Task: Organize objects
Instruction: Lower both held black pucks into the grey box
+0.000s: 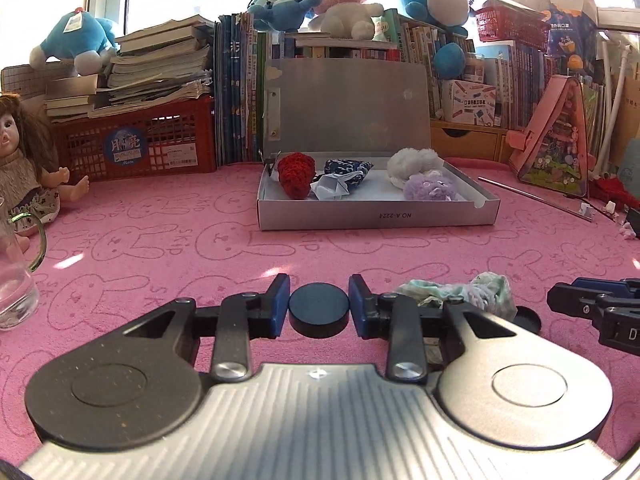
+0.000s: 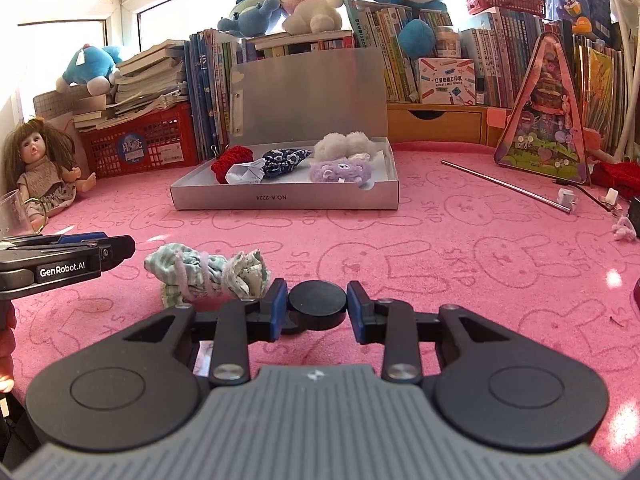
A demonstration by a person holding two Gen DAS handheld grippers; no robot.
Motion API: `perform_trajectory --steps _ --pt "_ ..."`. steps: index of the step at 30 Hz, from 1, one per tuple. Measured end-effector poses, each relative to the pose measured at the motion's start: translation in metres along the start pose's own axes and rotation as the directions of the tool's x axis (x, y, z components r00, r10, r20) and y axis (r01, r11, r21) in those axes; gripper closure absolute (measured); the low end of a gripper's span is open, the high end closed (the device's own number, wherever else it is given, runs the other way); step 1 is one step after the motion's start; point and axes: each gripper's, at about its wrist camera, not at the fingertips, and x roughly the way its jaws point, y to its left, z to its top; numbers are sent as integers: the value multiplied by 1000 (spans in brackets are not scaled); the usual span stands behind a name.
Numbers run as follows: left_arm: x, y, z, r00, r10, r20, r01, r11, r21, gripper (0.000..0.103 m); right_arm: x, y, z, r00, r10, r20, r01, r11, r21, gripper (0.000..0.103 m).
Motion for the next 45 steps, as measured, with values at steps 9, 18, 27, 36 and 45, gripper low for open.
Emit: perform_trajectory --steps 9,18,27,36,45 --pt "26 -2 33 999 -17 -36 17 1000 -1 66 19 -14 29 1000 7 -2 -7 998 57 65" --pt "46 -11 46 998 -38 -59 38 999 8 66 39 -24 52 1000 5 -7 -5 997 76 65" --pt "63 -3 63 997 -56 -49 54 998 -27 66 58 -35 72 1000 4 -16 -3 995 102 65" --pt "86 4 89 997 -74 -12 74 996 -43 66 80 -45 97 1000 15 -14 -14 994 110 65" --pt "122 10 115 995 -98 -21 98 995 -33 66 112 -56 120 997 51 -63 -43 990 132 65"
